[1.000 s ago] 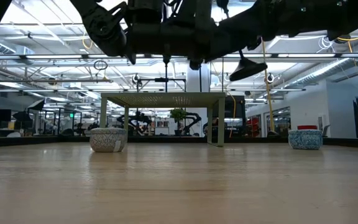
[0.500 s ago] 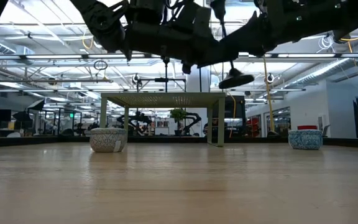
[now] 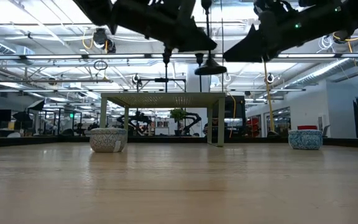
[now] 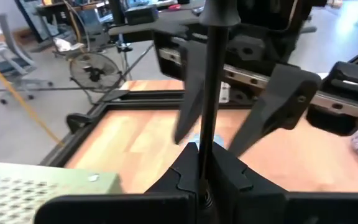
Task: Pick & Place candle stick holders
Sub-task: Put the black candle holder on the shelf
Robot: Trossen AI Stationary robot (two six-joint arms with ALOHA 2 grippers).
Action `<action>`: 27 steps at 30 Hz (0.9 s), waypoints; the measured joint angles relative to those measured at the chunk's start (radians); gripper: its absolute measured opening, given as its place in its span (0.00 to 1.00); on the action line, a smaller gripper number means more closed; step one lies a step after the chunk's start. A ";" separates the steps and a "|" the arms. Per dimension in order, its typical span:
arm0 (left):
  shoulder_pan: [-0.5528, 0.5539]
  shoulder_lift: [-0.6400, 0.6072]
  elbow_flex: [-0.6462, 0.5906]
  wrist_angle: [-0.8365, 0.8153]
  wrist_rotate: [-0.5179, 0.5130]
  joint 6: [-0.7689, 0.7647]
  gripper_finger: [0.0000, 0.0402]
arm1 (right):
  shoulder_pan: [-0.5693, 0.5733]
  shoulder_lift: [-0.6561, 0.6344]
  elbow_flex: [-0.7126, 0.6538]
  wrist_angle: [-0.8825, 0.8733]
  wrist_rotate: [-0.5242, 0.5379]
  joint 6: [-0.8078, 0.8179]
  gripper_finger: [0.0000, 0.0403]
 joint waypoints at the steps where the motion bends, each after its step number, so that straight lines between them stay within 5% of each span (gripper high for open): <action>1: 0.003 -0.015 0.000 -0.021 -0.008 0.011 0.04 | 0.001 0.000 0.000 -0.011 -0.002 0.011 0.40; 16: 0.143 -0.287 0.000 -0.260 -0.036 0.075 0.04 | 0.002 0.000 0.000 -0.110 -0.003 0.095 0.40; 27: 0.379 -0.297 0.000 -0.379 -0.037 -0.005 0.04 | 0.002 0.000 0.000 -0.131 -0.007 0.101 0.40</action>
